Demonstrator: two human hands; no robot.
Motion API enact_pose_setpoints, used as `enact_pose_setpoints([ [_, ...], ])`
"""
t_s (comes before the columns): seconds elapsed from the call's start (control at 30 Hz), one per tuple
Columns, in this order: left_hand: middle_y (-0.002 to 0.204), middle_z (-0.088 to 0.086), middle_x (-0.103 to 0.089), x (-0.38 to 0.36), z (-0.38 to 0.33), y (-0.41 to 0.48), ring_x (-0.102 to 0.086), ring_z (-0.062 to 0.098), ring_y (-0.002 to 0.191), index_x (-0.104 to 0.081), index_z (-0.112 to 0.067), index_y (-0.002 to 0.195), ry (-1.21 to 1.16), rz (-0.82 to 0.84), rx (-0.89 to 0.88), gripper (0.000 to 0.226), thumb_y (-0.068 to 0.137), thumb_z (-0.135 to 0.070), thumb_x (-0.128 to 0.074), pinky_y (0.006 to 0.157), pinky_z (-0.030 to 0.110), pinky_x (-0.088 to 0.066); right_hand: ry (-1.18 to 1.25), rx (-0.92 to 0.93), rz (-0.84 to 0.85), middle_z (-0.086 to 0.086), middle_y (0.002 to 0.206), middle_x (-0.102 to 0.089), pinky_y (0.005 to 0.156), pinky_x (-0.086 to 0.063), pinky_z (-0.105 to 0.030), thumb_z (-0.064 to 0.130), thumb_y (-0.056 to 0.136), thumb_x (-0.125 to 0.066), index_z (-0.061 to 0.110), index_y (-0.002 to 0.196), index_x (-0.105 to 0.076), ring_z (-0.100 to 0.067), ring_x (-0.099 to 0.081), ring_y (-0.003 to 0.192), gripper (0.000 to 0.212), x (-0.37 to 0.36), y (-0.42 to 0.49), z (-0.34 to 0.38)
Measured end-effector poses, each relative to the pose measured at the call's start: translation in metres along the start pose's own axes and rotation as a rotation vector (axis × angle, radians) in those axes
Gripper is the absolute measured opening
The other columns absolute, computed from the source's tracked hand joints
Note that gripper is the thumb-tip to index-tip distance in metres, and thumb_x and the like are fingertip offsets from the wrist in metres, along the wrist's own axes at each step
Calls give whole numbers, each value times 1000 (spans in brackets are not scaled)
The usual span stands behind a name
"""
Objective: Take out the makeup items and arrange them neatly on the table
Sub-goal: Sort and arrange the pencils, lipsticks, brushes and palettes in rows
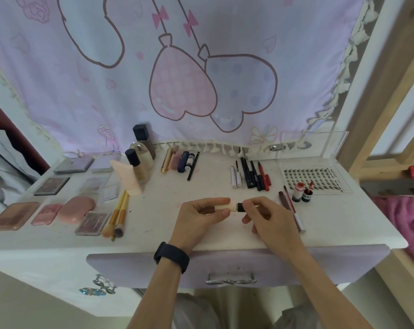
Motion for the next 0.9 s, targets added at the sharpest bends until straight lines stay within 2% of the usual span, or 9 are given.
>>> enact_pose_setpoints([
  [0.07,101,-10,-77,0,0,0,-69,16,99,-80,-34,97,-5,5,-9,24,80,-18,-82,86,18,-52,-10,19,-4,22,90,-73,58,-50,-16,34,97,-64,41,102,-64,-8,-66,61,8,-1,-2,-2],
  [0.13,102,-11,-77,0,0,0,-69,15,98,-80,-33,98,-4,3,-18,23,80,-18,-81,85,16,-52,-16,56,0,27,104,-68,60,-52,-17,18,94,-69,42,110,-62,-13,-67,65,29,-1,-4,-2],
  [0.23,102,-11,-76,0,-1,0,-69,12,97,-80,-33,98,-16,9,-26,23,81,-18,-81,82,12,-51,51,28,6,26,108,-67,58,-52,-19,28,93,-71,42,122,-57,-15,-67,62,35,0,-3,2],
  [0.33,101,-10,-77,1,1,1,-69,15,98,-80,-34,99,-4,4,-21,23,81,-19,-81,86,17,-53,1,-16,23,19,90,-74,55,-50,-20,45,96,-61,41,108,-63,-7,-60,57,13,0,1,0],
  [0.4,101,-10,-77,1,2,2,-68,16,99,-80,-35,99,3,7,-19,23,81,-20,-81,87,18,-53,-25,4,17,21,90,-73,58,-52,-24,38,98,-62,41,102,-64,-8,-60,58,5,-1,0,-1],
  [0.5,102,-11,-76,1,2,2,-67,9,96,-80,-36,99,1,7,-30,23,81,-21,-81,83,11,-49,-5,57,8,25,106,-67,60,-53,-21,15,93,-70,43,108,-61,-15,-65,65,32,-2,-4,-2],
  [0.57,102,-11,-76,0,1,1,-67,5,94,-80,-34,100,-3,8,-39,22,82,-21,-80,81,10,-48,7,58,12,27,112,-64,63,-55,-22,21,93,-72,43,119,-59,-15,-67,66,36,-1,-4,0],
  [0.67,101,-8,-77,0,0,1,-70,8,96,-79,-30,103,-8,9,-32,21,85,-20,-78,84,17,-53,-40,40,5,27,98,-69,61,-52,-19,36,97,-65,43,116,-62,-10,-66,65,21,-1,-2,-1],
  [0.9,92,-2,-77,-4,-1,-1,-73,16,80,-76,-19,106,-53,-69,-1,16,95,-23,-66,73,21,-57,-11,101,-69,25,99,-66,61,-54,-22,16,98,-65,34,114,-63,-14,-64,65,25,-3,-8,-1],
])
Point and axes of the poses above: each hand's wrist, its own y-axis towards the middle knuckle, its own x-axis out of the back of the hand, z = x × y, the point moved 1 cm from there along y, towards the middle knuckle
